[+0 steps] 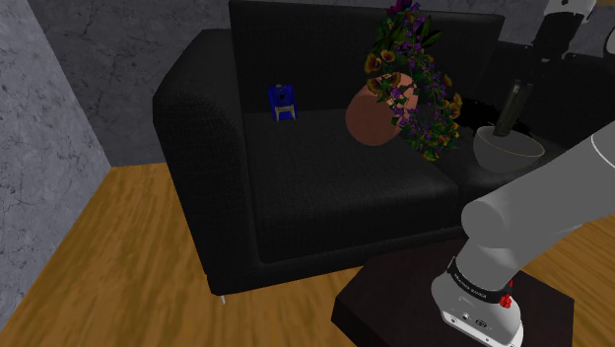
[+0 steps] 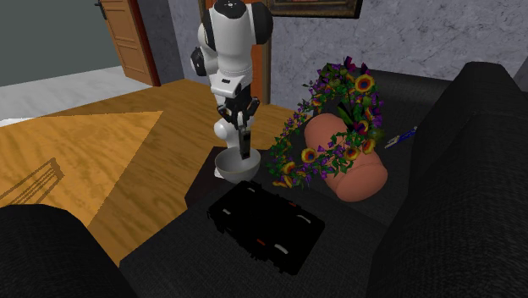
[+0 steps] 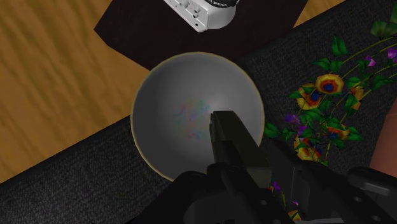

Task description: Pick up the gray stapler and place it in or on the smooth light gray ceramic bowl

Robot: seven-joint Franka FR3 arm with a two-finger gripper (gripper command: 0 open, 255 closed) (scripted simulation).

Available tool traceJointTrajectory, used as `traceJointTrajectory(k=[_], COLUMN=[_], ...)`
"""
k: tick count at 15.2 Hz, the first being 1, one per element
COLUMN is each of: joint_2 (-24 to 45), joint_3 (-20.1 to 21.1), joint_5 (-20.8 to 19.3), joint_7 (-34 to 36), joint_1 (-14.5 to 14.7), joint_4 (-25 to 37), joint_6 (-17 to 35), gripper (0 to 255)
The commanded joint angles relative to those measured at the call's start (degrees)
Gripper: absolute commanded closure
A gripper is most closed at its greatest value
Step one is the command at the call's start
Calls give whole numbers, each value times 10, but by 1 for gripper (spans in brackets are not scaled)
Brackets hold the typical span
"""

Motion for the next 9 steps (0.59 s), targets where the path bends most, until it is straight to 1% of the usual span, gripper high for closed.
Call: traceJointTrajectory(k=[1, 3, 4, 9], joint_2=[0, 0, 0, 0], joint_3=[0, 0, 0, 0], joint_5=[0, 0, 0, 0], joint_7=[0, 0, 0, 0], joint_1=[0, 0, 0, 0], joint_4=[0, 0, 0, 0], joint_6=[0, 0, 0, 0], gripper=[255, 255, 0, 0])
